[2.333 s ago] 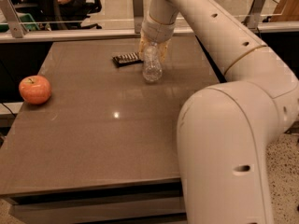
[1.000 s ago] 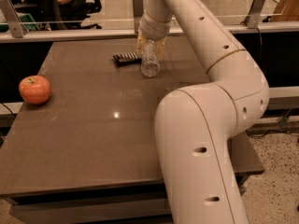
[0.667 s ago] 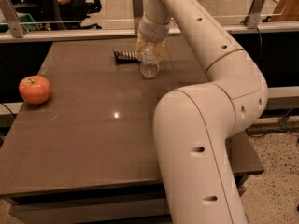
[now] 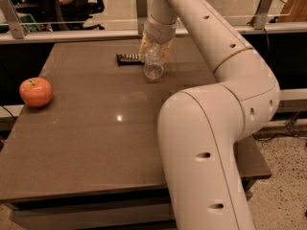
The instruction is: Move water bottle near rxbar chocolate
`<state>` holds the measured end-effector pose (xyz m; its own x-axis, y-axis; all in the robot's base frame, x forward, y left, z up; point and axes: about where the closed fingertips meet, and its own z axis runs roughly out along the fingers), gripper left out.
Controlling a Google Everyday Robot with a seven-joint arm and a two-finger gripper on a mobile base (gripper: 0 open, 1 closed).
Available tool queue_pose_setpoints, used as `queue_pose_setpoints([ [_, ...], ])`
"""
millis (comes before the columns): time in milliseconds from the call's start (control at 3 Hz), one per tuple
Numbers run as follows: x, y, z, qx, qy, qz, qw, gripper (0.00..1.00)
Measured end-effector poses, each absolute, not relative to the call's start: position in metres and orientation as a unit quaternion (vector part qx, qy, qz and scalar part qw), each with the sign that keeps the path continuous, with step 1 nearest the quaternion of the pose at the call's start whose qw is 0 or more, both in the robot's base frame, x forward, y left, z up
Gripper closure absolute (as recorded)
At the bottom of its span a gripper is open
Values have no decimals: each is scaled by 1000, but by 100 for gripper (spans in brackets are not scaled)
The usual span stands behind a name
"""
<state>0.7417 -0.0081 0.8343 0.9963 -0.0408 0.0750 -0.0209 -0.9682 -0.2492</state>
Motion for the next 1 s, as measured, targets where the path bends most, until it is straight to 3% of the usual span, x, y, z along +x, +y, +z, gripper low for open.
queue_pose_setpoints([
  [333, 738, -19, 841, -992, 23, -43, 117, 13],
  [667, 734, -27, 844, -992, 28, -44, 112, 0],
  [1000, 731, -30, 843, -993, 30, -41, 108, 0],
])
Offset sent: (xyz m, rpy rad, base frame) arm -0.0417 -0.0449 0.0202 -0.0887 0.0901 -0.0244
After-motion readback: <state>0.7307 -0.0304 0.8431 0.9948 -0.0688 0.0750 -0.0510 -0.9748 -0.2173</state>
